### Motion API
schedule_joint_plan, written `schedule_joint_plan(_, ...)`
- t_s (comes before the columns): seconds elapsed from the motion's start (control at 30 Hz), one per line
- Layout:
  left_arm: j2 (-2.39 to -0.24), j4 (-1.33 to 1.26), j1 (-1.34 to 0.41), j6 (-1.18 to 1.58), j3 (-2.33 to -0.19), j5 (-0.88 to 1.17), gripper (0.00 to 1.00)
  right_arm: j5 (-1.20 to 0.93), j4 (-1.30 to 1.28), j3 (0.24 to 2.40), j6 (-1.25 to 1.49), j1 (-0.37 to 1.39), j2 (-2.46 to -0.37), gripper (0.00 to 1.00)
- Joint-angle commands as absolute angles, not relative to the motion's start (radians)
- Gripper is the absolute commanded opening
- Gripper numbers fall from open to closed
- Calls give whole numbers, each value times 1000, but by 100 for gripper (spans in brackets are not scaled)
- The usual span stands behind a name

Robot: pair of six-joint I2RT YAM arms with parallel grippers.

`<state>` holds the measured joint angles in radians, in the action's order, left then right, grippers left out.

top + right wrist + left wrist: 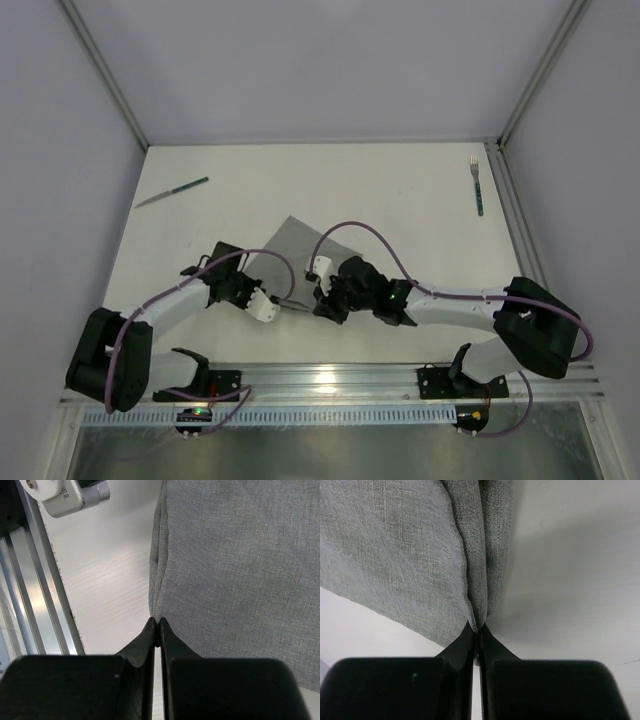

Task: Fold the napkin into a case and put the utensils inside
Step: Pick up the upper triangle-folded napkin from the center of the board, then turn over the upper triangle folded napkin at the center of the board.

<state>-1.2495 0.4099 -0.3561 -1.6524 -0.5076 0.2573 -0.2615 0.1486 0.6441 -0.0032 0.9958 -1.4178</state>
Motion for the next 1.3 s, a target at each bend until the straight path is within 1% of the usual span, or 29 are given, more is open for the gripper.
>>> schedule_joint_plan(0.0, -1301, 526, -360, -1594, -525, 270, 0, -275, 169, 676, 29, 982, -1373, 3)
schedule_joint_plan(0.07, -1307, 552, -360, -1548, -573, 273, 0, -273, 153, 684, 34, 974, -1358, 3)
schedule_joint_plan(0.2, -1310, 696, -360, -1401, -699, 273, 0, -267, 94, 716, 32, 968, -1324, 3)
schedule_joint_plan(0.27, -1301, 796, -360, -1345, -744, 291, 0, -268, 68, 727, 34, 963, -1310, 3)
schedule_joint_plan(0.4, -1304, 1000, -360, -1263, -921, 354, 0, -302, 8, 756, 35, 951, -1258, 3)
schedule_joint_plan(0.43, -1310, 1100, -360, -1249, -954, 377, 0, -308, -45, 776, 35, 947, -1247, 3)
schedule_joint_plan(0.57, -1333, 1326, -360, -1212, -1080, 396, 0, -333, -173, 848, 12, 942, -1189, 3)
schedule_joint_plan(0.7, -1316, 1500, -360, -1210, -1179, 400, 0, -365, -349, 971, -23, 943, -1160, 3)
schedule_joint_plan(0.77, -1304, 1586, -360, -1219, -1203, 385, 0, -393, -399, 1006, -20, 943, -1160, 3)
schedule_joint_plan(0.9, -1266, 1664, -360, -1214, -1249, 344, 0, -446, -511, 1077, -2, 943, -1167, 3)
schedule_joint_plan(1.03, -1209, 1663, -360, -1198, -1261, 278, 0, -472, -532, 1109, -2, 945, -1154, 3)
schedule_joint_plan(1.2, -1200, 1664, -359, -1170, -1253, 206, 0, -512, -512, 1131, 83, 945, -1170, 3)
schedule_joint_plan(1.27, -1206, 1651, -356, -1145, -1259, 160, 0, -525, -445, 1120, 123, 948, -1180, 3)
